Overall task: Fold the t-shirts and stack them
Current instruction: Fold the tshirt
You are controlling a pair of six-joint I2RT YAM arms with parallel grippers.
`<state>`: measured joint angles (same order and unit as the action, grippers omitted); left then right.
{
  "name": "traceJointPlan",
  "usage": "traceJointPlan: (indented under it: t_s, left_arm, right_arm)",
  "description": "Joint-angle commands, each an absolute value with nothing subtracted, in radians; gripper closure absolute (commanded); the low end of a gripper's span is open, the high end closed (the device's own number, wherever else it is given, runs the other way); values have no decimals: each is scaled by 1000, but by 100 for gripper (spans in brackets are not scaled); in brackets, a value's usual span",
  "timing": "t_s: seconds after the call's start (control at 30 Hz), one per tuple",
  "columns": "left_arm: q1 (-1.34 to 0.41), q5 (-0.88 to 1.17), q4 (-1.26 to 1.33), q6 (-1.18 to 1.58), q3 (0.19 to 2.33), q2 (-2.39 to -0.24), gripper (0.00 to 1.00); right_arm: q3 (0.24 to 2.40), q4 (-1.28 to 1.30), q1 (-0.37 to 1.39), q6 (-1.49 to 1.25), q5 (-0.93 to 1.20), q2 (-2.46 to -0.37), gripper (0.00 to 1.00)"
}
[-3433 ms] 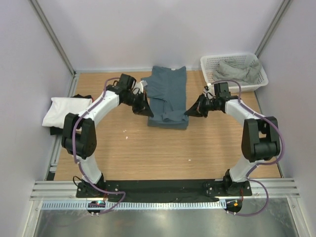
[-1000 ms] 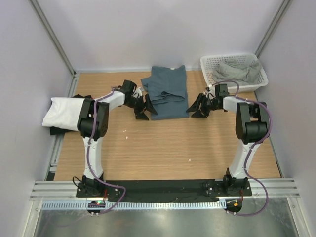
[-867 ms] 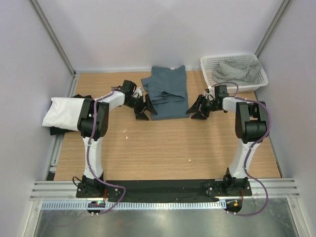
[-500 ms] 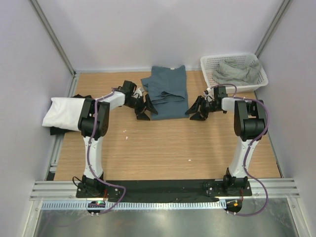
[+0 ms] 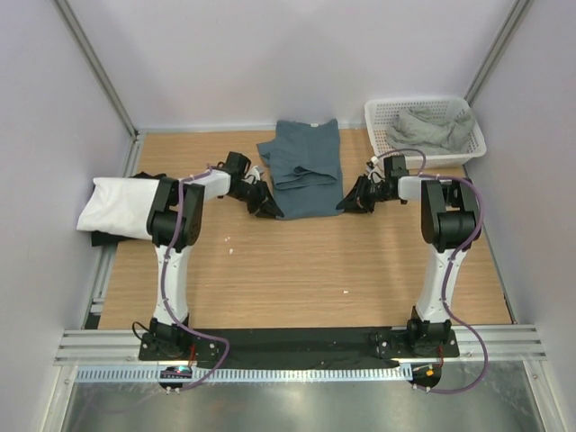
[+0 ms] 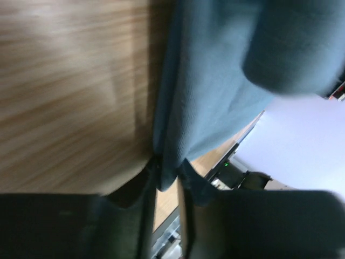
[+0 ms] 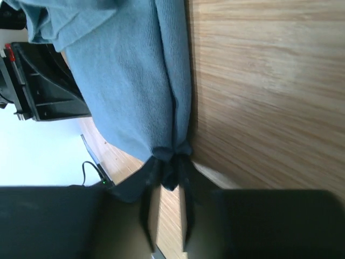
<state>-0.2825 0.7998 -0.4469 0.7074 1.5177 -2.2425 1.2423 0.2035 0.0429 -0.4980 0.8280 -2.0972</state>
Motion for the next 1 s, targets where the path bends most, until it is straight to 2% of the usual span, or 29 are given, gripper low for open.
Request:
traceJointPlan:
  t_s: [0.0,0.03,0.1,0.17,0.27,0.57,0.97]
  left_arm:
    - [-288,779,-423,710,1506,-2257,83]
    - [-287,779,-419,712,1505,-2253,93]
    - [-288,776,-419,709,1503,-2241,100]
    - [-288,776,-428,701,1502,-2215,100]
    - [-287,779,-446,683,1488,-2153,100]
    - [-287,739,-548,568,1431,-1872,100]
    - [-285,709,-630,520,1179,-1498,100]
  right_arm:
    - [1272,196,46,-518,793,-2122,81]
    - [1270,196,46,-518,793,-2117,86]
    - [1263,195,48,-515,795,-2103,92]
    - [1250,205,48,-500,795,-2073,97]
    - [1229,215,46,-486,799,-2028,99]
    - [1129,238,48,-492,838,-1774,99]
    - [907,247,46,-603,848,-1378,99]
